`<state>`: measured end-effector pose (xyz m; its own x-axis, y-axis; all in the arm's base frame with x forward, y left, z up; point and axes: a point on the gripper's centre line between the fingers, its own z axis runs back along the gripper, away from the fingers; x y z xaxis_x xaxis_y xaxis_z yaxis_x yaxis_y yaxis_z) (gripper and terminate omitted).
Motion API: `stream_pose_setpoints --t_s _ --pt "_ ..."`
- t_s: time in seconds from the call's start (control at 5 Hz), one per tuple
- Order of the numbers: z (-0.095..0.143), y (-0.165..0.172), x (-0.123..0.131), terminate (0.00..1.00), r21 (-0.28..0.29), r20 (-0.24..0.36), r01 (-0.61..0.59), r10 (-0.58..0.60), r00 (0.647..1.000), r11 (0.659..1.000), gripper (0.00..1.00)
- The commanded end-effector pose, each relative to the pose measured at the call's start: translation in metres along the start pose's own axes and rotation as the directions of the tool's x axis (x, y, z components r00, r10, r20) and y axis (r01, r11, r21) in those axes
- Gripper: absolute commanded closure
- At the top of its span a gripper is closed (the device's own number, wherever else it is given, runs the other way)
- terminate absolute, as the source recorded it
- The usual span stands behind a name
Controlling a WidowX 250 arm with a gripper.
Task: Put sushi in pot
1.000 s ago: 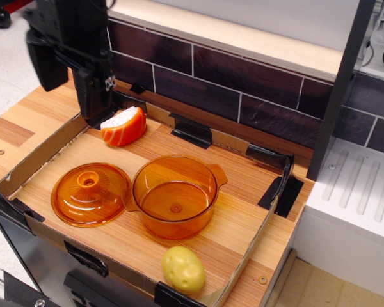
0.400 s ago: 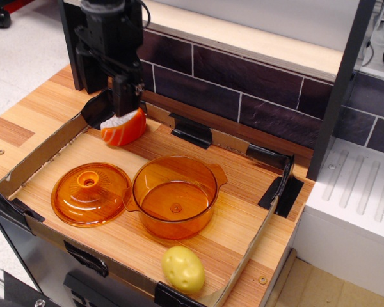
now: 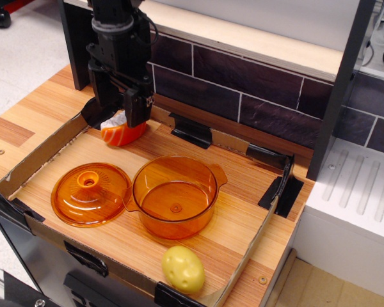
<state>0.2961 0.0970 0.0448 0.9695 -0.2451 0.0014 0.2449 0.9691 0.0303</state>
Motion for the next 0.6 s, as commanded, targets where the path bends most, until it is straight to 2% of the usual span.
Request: stream_pose_setpoints --t_s 0.0,0.2,0.4 --pt "0.001 0.015 0.016 0.00 0.048 0.025 -0.033 0.032 0.999 0.998 0.00" --pt "-0.009 0.017 0.017 0.00 0.061 -0.002 -0.037 0.037 0.999 0.997 0.00" --pt "-0.017 0.016 0.017 0.00 0.049 -0.034 -0.035 0.036 0.999 0.998 0.00"
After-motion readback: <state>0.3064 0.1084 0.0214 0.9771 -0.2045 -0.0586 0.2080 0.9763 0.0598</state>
